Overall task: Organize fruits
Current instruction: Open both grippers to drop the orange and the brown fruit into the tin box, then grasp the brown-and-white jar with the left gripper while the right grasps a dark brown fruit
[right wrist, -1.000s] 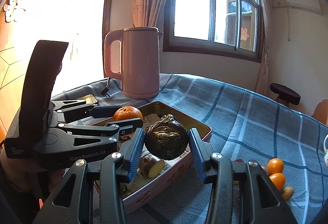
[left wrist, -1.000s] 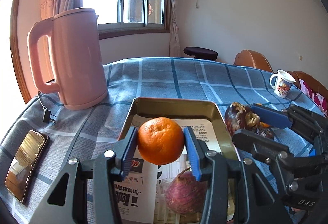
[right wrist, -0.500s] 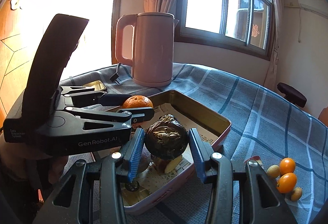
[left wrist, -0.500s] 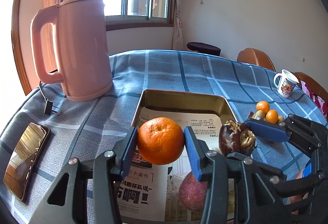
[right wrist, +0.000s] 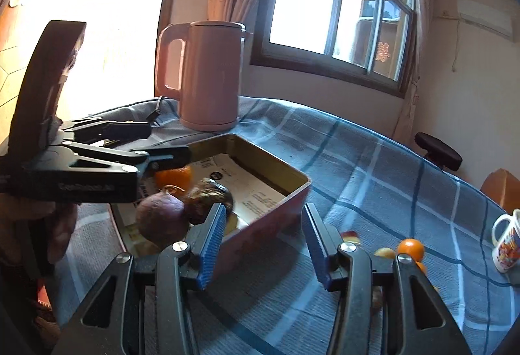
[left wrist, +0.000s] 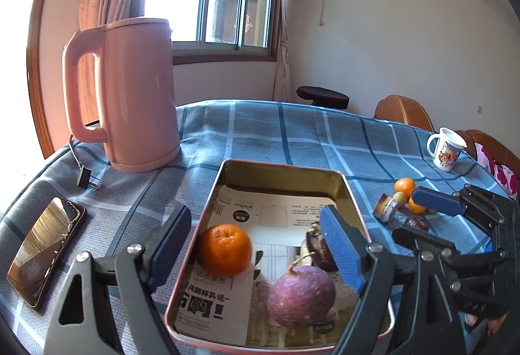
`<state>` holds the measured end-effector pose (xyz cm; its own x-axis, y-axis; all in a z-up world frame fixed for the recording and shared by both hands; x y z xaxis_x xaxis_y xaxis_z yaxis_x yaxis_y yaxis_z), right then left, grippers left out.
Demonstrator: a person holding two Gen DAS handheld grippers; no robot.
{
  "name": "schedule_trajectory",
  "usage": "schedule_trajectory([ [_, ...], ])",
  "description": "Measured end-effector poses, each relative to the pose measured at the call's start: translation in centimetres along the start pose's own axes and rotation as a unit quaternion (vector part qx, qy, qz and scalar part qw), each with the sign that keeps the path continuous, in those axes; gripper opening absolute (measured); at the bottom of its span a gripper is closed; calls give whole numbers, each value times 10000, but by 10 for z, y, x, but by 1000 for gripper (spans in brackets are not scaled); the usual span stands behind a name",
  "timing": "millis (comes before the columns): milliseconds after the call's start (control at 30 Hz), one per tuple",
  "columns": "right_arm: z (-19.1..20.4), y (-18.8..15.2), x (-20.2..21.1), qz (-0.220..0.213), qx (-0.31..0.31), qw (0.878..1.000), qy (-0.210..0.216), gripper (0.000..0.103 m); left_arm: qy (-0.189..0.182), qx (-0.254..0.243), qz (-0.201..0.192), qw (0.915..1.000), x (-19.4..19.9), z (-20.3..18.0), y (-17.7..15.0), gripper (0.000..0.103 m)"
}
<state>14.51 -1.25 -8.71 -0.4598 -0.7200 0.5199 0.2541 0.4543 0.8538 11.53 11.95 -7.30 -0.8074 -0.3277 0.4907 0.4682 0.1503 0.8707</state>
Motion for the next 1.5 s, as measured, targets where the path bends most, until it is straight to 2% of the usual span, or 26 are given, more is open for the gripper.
schedule_trajectory([
  [67, -28, -9, 16, 4, -212, 9993, -315, 57, -109, -41, -54, 9999, 5, -12, 1, 93],
  [133, -52, -19, 29, 43, -402, 9971, -638, 57, -231, -99, -108, 9996, 10, -27, 2, 94],
  [200, -69, -26, 37, 76, -608, 9956, -715, 57, -327, -243, -110, 9991, 12, -43, 1, 94],
  [300, -78, -34, 38, 268, -734, 9946, -690, 57, -400, -421, -105, 9983, 13, -63, -1, 95],
  [467, -78, -47, 23, 667, -915, 9927, -405, 57, -495, -596, -93, 9970, 15, -84, -3, 95],
  [633, -81, -61, 1, 1258, -1049, 9863, -211, 57, -563, -689, -24, 9960, 13, -95, -5, 96],
  [767, -83, -68, -8, 1528, -1074, 9823, -169, 53, -637, -785, 19, 9949, 11, -105, -8, 96],
  [800, -86, -69, -9, 1547, -1139, 9813, -135, 46, -643, -813, 24, 9946, 11, -107, -8, 96],
  [833, -88, -69, -8, 1523, -1175, 9813, -103, 42, -651, -841, 29, 9943, 10, -110, -8, 96],
  [933, -90, -68, -1, 1377, -1250, 9826, -16, 42, -685, -924, 54, 9933, 6, -118, -8, 96],
  [1100, -100, -62, 23, 928, -1259, 9869, -386, 42, -902, -1051, 154, 9902, 3, -139, -3, 94],
  [1300, -134, -61, 50, 562, -1468, 9822, -1027, 42, -940, -1508, 202, 9839, 1, -174, -1, 92],
  [1500, -152, -64, 67, 331, -1641, 9788, -1184, 42, -926, -1605, 846, 9790, -37, -195, -9, 73],
])
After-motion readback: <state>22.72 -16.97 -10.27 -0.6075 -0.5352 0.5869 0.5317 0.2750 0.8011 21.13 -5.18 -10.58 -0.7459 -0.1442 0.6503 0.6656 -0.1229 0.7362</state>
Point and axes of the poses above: each gripper's, at about its wrist camera, not at the fingertips, and x roughly against the way its jaws point, z to its left, y to its top, the point moved 7 cm from there along -x, roughly the way its jaws point, and after that the axes turned 15 degrees about y, right-handed, at the moved point
